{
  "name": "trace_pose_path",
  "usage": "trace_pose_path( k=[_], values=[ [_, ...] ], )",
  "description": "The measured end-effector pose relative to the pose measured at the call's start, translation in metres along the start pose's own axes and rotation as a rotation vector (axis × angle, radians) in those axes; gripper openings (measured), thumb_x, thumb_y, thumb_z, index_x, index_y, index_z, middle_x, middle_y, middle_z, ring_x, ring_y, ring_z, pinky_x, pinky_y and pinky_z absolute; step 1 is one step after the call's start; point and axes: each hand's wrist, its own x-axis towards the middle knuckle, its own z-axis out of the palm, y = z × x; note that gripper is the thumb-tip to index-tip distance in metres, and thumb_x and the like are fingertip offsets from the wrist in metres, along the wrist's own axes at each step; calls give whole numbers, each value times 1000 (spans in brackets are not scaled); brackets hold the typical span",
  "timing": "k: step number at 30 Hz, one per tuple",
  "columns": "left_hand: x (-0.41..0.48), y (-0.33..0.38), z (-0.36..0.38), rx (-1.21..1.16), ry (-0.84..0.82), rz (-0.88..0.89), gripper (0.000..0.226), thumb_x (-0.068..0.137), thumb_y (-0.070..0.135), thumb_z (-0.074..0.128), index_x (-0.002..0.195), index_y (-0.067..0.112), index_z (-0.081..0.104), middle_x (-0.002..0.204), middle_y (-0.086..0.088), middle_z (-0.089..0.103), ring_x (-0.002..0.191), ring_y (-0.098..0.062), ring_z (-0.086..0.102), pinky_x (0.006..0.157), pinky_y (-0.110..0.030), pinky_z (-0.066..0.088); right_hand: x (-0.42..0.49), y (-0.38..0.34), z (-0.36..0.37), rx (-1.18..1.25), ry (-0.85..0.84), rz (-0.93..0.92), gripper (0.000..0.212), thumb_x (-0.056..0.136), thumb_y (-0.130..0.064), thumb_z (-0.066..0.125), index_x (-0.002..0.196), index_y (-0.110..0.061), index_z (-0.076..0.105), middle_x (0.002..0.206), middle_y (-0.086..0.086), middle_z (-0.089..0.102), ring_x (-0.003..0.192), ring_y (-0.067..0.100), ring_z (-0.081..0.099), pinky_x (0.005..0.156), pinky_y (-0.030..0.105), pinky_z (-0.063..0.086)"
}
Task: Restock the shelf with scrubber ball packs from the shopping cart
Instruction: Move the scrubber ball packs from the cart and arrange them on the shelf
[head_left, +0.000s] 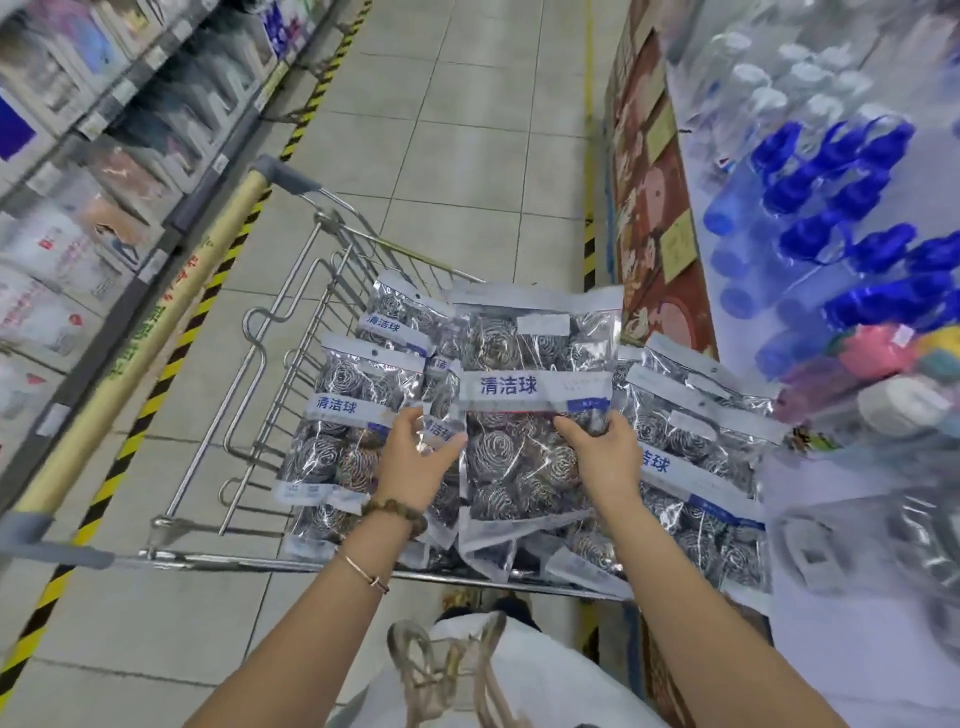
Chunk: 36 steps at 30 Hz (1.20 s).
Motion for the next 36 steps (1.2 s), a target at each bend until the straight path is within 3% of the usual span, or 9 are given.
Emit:
trace_pose_path(
  k=[5, 10, 13, 16, 20, 25, 29, 31, 36],
  values=[
    [4, 28, 36, -32, -298, -148, 88, 66, 56, 69, 137, 17, 35, 139, 0, 41, 125, -20, 41, 104, -45, 36, -14, 7, -17, 122, 43, 44, 30, 77, -28, 75, 70, -19, 47, 66, -4, 53, 57, 13, 45, 58, 28, 37],
    [-1, 40, 67, -57, -308, -129, 54, 71, 35, 75, 116, 16, 55, 116, 1, 60, 108, -20, 54, 95, -38, 42, -26, 19, -27, 208, 95, 91, 26, 79, -28, 73, 74, -25, 47, 70, -9, 53, 64, 13, 52, 56, 24, 35],
    [-6, 41, 78, -93, -311, -103, 48, 73, 27, 75, 116, 15, 56, 109, 4, 60, 101, -17, 54, 87, -31, 41, -27, 30, -41, 180, 27, 136, 25, 84, -32, 67, 101, -19, 54, 93, -11, 57, 90, 17, 59, 67, 21, 42],
    [-11, 41, 87, -114, -329, -79, 37, 76, 20, 73, 108, 15, 55, 91, 10, 58, 92, -14, 54, 83, -27, 39, -24, 50, -60, 174, -31, 191, 35, 84, -46, 58, 105, -18, 55, 90, -6, 58, 74, 9, 56, 66, 23, 43],
    [-11, 40, 94, -73, -330, -68, 36, 77, 18, 72, 107, 20, 51, 94, 7, 54, 94, -12, 50, 85, -26, 37, -16, 92, -97, 129, 273, 284, 23, 90, -38, 57, 103, -19, 53, 101, -2, 60, 88, 15, 55, 80, 32, 42],
    [-7, 31, 95, -44, -304, -145, 39, 76, 21, 73, 111, 16, 56, 103, 0, 60, 102, -22, 54, 88, -34, 40, -9, 129, -112, 58, 367, 422, 68, 74, -46, 74, 126, -11, 46, 129, 13, 54, 111, 27, 52, 92, 38, 43],
    [-6, 31, 93, -43, -282, -183, 48, 76, 23, 72, 119, 17, 53, 110, 0, 57, 109, -23, 51, 95, -41, 38, 2, 131, -101, -60, 247, 522, 114, 69, -56, 74, 149, -12, 6, 154, 18, 17, 140, 37, 21, 108, 53, 27],
    [-7, 31, 90, -59, -298, -189, 36, 77, 19, 71, 109, 19, 55, 101, 4, 59, 102, -21, 52, 92, -39, 38, 5, 135, -97, -100, 250, 542, 114, 66, -60, 73, 148, -11, 11, 153, 19, 17, 140, 38, 20, 107, 56, 28],
    [-11, 34, 83, -80, -308, -196, 25, 79, 16, 69, 101, 18, 57, 94, 3, 60, 91, -19, 53, 85, -38, 40, 8, 142, -91, -35, 330, 484, 79, 62, -55, 78, 119, -7, 53, 122, 15, 57, 112, 32, 52, 95, 45, 45]
  ],
)
